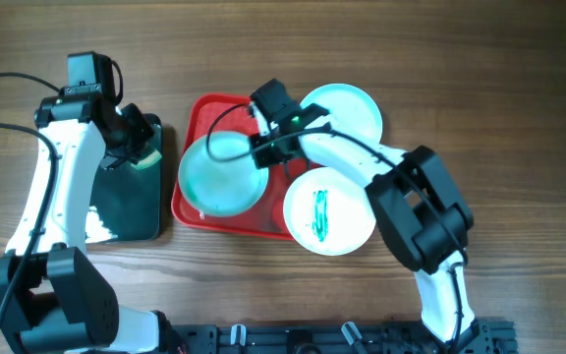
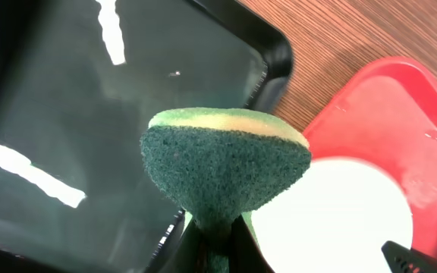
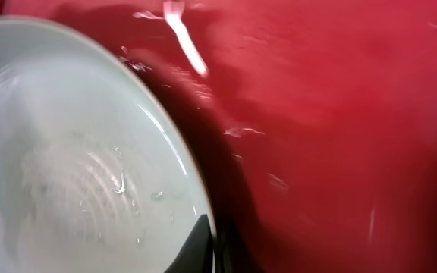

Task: Clean dirty plates on tray and stack at the side
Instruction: 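Scrub the plate again with the sponge in the left gripper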

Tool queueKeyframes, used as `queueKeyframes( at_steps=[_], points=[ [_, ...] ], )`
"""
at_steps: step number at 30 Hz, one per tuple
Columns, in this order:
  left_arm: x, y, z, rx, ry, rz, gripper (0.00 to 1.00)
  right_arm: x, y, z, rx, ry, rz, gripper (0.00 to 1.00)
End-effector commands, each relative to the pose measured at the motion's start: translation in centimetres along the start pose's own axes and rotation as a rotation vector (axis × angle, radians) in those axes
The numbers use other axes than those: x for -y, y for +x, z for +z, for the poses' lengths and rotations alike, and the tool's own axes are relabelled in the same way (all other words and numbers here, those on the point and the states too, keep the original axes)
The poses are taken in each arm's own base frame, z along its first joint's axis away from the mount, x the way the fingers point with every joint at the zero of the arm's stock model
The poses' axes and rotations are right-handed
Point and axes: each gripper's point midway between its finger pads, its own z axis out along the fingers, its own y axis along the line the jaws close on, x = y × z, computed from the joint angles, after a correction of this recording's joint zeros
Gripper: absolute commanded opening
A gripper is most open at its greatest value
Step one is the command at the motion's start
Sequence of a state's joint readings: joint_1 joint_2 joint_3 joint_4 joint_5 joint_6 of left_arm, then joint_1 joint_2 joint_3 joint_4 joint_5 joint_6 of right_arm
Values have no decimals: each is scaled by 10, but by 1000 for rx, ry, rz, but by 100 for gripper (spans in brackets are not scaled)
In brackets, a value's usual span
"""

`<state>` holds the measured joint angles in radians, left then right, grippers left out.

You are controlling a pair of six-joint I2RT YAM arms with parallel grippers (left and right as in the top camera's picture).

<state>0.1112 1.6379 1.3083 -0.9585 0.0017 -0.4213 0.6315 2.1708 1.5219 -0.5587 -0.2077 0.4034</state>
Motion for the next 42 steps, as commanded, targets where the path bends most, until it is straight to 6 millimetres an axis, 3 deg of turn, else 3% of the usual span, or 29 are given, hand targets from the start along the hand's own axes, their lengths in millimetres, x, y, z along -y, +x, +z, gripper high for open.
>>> queueKeyframes(
  at_steps=[1, 3, 5, 6, 10, 11, 13, 15, 18, 22, 28, 31, 38, 40, 42],
  points=[
    [25, 5, -12, -2, 89, 30, 4, 34, -9, -16, 21, 65, 516, 4],
    [39, 12, -10, -9, 100, 72, 4, 22, -7, -17, -29, -28, 538, 4],
    [58, 21, -5, -15, 116, 123, 4, 6, -8, -18, -52, -119, 410, 17],
    [67, 25, -1, -18, 123, 148, 4, 6, -8, -18, -48, -121, 350, 28],
    [98, 40, 21, -35, 140, 230, 4, 10, -16, -19, -7, -126, 162, 38],
    [105, 41, 28, -30, 141, 246, 4, 12, -17, -20, -2, -121, 134, 32],
    [114, 43, 42, -22, 130, 271, 4, 16, -18, -19, 4, -98, 116, 4],
    [120, 51, 61, -42, 114, 294, 4, 17, -16, -19, -2, -95, 117, 4],
    [121, 63, 84, -89, 85, 314, 4, 36, -12, -18, -1, 14, 284, 4],
    [123, 66, 93, -98, 81, 321, 4, 34, -2, -17, -27, 36, 441, 4],
    [116, 69, 97, -100, 49, 321, 4, 29, -1, -16, -31, 33, 352, 4],
    [91, 76, 110, -103, -48, 264, 4, 30, -1, -16, -31, 33, 324, 4],
    [62, 94, 123, -66, -191, 78, 4, 30, -2, -15, -27, 30, 298, 4],
    [71, 112, 123, -102, -174, 137, 4, 30, -2, -15, -27, 30, 299, 4],
    [102, 148, 120, -239, -19, 352, 4, 30, -2, -15, -28, 31, 299, 4]
  ],
)
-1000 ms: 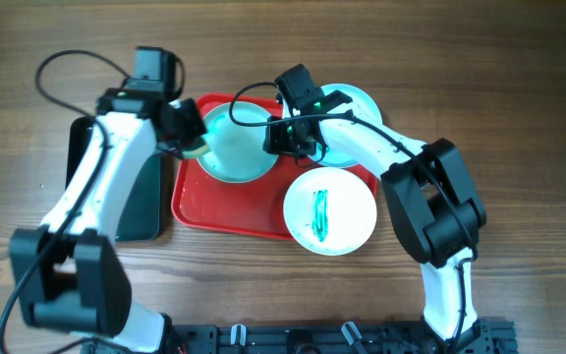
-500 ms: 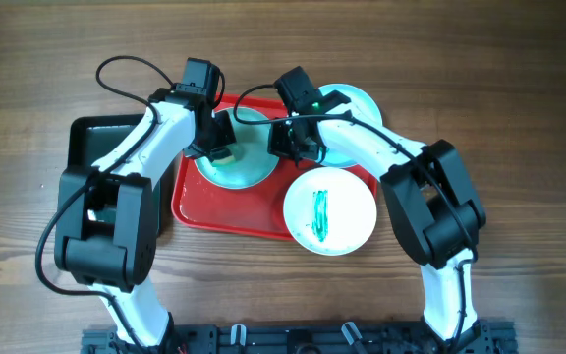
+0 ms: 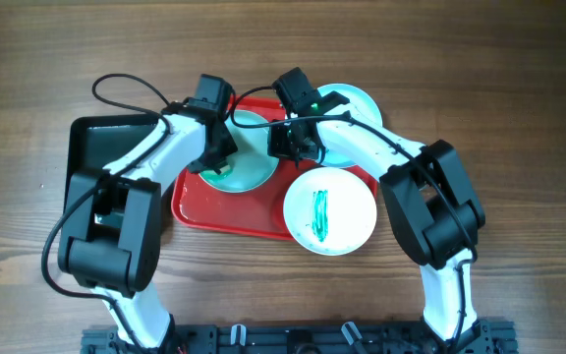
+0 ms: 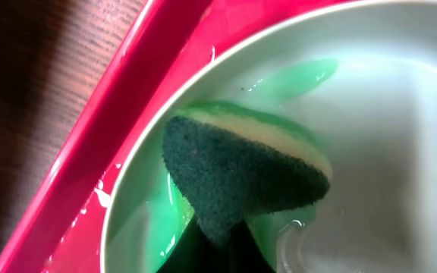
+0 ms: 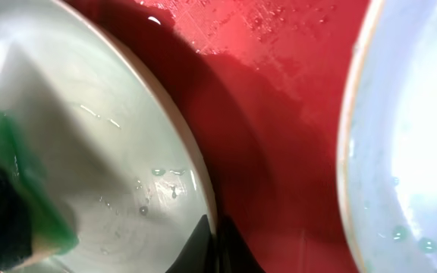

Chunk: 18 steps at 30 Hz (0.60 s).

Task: Clean dirty plates on tray and stack at the side
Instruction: 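Scrub the plate again with the sponge in the left gripper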

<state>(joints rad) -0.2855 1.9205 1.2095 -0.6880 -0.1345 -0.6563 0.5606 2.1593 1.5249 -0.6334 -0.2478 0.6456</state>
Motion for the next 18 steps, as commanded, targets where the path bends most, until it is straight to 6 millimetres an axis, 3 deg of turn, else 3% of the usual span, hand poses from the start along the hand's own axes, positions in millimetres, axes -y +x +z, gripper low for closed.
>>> queueKeyframes(
  at_steps=[1, 4, 7, 10, 12, 14, 18],
  points=[
    [33, 74, 10, -230, 157, 307, 4, 1, -3, -3, 22, 20, -22, 4],
    [65, 119, -8, -363, 361, 543, 4, 1, -4, -3, 23, 20, -22, 4],
    [68, 127, -10, -368, 364, 586, 4, 1, -4, -3, 22, 20, -22, 4],
    [57, 90, 5, -219, 222, 474, 4, 1, -3, -3, 22, 20, -22, 4],
    [30, 55, 13, -66, 21, 320, 4, 1, -3, -3, 20, 22, -22, 4],
    [10, 31, 12, 59, -116, 227, 4, 1, -3, -3, 20, 22, -22, 4],
    [-16, 1, 2, 237, -271, 90, 4, 1, -3, -3, 19, 22, -30, 4]
  ],
)
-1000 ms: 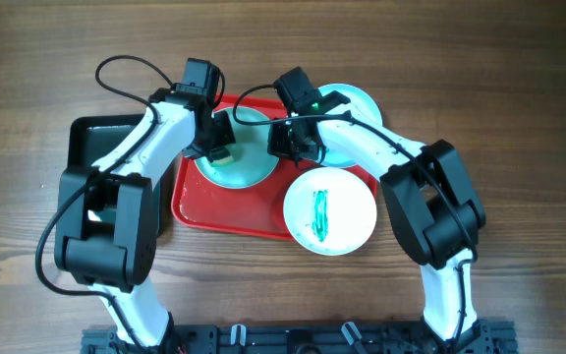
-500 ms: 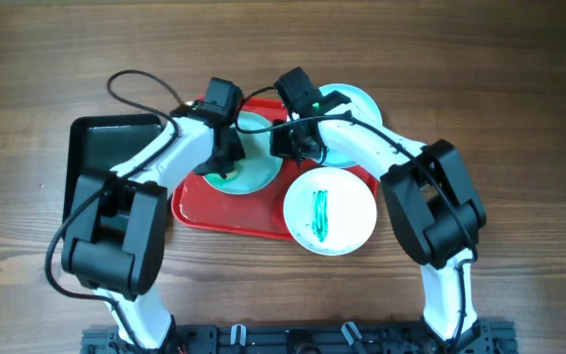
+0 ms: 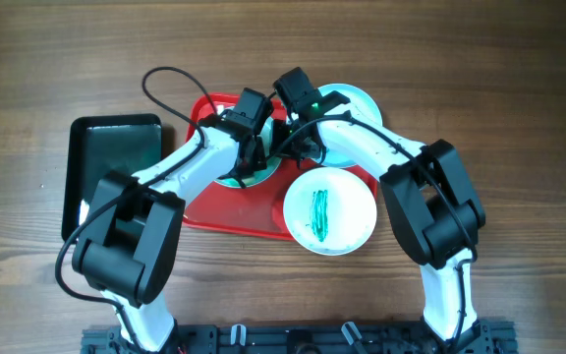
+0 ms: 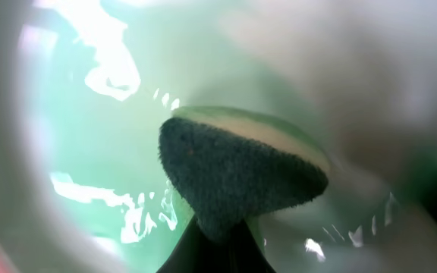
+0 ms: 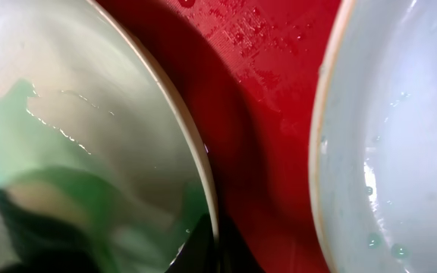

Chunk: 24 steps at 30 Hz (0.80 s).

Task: Clean dirty plates on tray and stack at the side
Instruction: 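Scrub the plate again with the sponge in the left gripper, then lift the cleaned plate with the right gripper and place it right of the tray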

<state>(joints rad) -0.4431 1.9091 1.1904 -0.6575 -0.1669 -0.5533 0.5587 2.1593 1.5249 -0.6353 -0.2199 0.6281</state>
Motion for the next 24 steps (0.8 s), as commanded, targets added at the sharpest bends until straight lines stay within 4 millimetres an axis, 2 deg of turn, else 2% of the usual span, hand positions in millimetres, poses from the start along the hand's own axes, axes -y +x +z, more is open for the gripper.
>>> queueKeyframes(
  at_steps=[1, 5, 9, 13, 15, 18, 20, 24],
  points=[
    [-67, -20, 8, 183, -340, -166, 4, -3, 0, -3, 4, -2, -20, 4],
    [-67, -32, 3, 226, -348, -187, 4, -3, 0, -3, 4, -2, -29, 4],
    [-53, -58, -13, 273, -309, -169, 4, -2, 2, -3, -2, 2, -31, 4],
    [-42, -96, -53, 319, -255, -178, 4, -2, 3, -3, -7, 3, -31, 4],
    [-34, -109, -74, 278, -170, -183, 4, -6, 5, -3, -21, -19, -58, 4],
    [-23, -112, -98, 141, 18, -165, 4, -12, 8, -4, -39, -56, -125, 4],
    [-25, -108, -106, 69, 98, -158, 4, -19, 8, -11, -35, -85, -191, 4],
    [-54, -103, -105, -6, 107, -215, 4, -29, 2, -47, 35, -91, -301, 4]
  ],
)
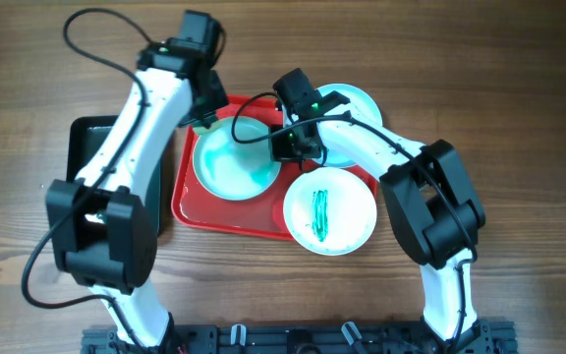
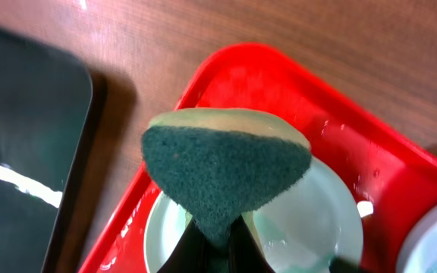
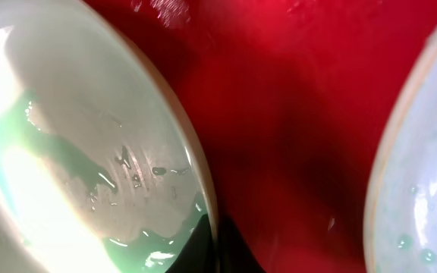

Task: Clean dirty plates on tray and stack at the side
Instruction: 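Lift the cleaned plate with the right gripper and place it right of the tray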

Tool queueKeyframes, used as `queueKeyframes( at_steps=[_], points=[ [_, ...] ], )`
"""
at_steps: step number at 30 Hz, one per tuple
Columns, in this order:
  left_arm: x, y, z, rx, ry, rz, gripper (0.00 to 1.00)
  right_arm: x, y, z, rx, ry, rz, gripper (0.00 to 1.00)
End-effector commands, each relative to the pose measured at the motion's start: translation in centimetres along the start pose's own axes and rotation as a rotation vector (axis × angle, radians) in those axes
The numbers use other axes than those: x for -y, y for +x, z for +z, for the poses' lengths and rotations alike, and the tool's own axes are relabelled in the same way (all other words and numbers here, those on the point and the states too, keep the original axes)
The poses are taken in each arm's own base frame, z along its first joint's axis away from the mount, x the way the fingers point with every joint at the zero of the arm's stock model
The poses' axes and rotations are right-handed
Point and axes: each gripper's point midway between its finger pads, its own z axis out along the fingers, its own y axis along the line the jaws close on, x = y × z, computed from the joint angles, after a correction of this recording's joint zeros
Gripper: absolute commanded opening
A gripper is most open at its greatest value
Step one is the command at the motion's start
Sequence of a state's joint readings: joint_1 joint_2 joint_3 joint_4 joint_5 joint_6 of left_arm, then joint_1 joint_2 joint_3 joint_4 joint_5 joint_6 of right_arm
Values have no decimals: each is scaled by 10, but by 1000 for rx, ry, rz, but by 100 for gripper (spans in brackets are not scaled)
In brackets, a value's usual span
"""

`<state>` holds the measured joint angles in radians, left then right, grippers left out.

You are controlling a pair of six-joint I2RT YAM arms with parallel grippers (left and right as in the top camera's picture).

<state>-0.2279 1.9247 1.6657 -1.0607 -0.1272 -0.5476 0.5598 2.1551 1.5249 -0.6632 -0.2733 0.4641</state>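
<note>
A white plate (image 1: 232, 157) with a wet green film lies tilted on the red tray (image 1: 190, 202). My right gripper (image 1: 281, 147) is shut on its right rim; in the right wrist view the plate (image 3: 74, 136) has its edge pinched between the jaws of the right gripper (image 3: 215, 243). My left gripper (image 1: 204, 103) hovers over the tray's far left corner, shut on a green and yellow sponge (image 2: 226, 163), which hangs above the plate (image 2: 309, 227). A plate with green streaks (image 1: 329, 209) rests at the tray's near right. A clean plate (image 1: 352, 103) lies far right.
A black tray (image 1: 82, 147) lies left of the red tray, partly under my left arm. Both arms cross over the red tray's far side. The clean plate's rim (image 3: 423, 167) is close to the right of the held plate.
The left gripper and its sponge were pressed into the plate; now they are lifted clear, over the tray's far left corner. The right gripper still holds the plate's rim. Green film remains in the plate.
First the left gripper held the sponge over the black tray while the right gripper held the plate's rim on the red tray. Then the sponge was in the plate's left part, later nearer its right part. Now the sponge is raised off the plate.
</note>
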Motion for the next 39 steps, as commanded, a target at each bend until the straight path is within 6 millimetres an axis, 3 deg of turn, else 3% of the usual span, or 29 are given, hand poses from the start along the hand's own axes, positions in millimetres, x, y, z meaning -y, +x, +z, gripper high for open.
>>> queueKeyframes(
  at_steps=[1, 4, 9, 12, 18, 22, 26, 39],
  points=[
    [-10, -5, -15, -48, 87, -20, 4, -23, -13, -56, 113, -18, -165, 4],
    [-24, -9, -14, -55, 71, -52, 4, -17, -23, -100, 250, 157, -232, 4],
    [-23, -13, -14, -43, 77, -56, 4, -27, -21, -165, 521, 570, -352, 4],
    [-23, -13, -14, -41, 79, -56, 4, -40, -11, -186, 637, 773, -421, 4],
    [-23, -13, -14, -41, 79, -56, 4, -64, 1, -228, 845, 1008, -468, 4],
    [-23, -13, -14, -41, 79, -56, 4, -62, 2, -240, 878, 1083, -471, 4],
    [-23, -14, -13, -39, 79, -58, 4, -59, 3, -278, 1008, 1266, -421, 4],
    [-23, -15, -13, -38, 80, -63, 4, -64, 5, -283, 1038, 1280, -413, 4]
  ],
)
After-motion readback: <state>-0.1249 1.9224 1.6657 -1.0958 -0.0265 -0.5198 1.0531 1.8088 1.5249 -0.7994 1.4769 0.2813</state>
